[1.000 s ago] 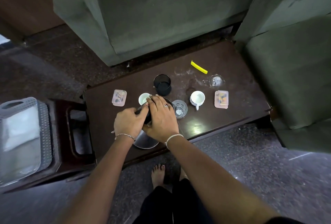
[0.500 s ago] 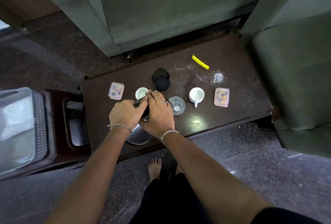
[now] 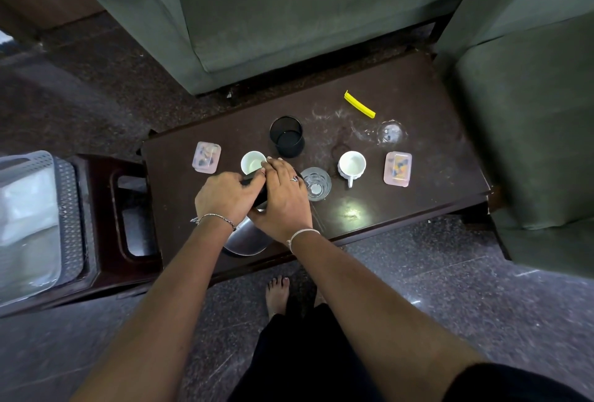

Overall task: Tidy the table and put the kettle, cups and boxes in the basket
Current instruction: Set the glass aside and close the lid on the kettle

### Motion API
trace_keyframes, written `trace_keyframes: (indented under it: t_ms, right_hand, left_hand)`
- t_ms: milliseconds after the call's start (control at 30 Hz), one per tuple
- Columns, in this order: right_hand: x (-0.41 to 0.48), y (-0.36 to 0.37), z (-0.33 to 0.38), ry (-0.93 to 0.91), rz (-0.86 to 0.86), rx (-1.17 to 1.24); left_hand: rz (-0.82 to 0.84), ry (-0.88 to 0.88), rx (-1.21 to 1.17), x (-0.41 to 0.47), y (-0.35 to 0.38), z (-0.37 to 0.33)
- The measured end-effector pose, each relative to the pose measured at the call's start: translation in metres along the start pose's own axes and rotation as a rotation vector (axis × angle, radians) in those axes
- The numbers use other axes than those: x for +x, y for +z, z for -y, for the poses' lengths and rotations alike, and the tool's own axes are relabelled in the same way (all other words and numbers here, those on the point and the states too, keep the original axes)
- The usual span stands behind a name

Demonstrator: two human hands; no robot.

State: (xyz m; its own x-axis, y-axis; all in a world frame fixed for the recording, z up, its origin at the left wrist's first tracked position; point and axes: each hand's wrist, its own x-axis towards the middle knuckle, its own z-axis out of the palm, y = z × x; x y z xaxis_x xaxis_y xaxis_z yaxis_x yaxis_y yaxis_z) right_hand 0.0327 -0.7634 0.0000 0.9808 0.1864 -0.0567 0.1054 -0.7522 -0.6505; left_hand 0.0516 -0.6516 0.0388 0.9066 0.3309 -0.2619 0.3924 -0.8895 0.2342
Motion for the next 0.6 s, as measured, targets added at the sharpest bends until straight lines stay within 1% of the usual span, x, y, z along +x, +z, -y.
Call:
trace_keyframes:
  t_ms: [600]
  right_hand:
    - [-0.0008, 0.0051, 0.0016, 0.035, 0.012, 0.033]
  left_hand:
    - [0.044, 0.01, 0.054, 0.0025, -0.0017, -0.0007]
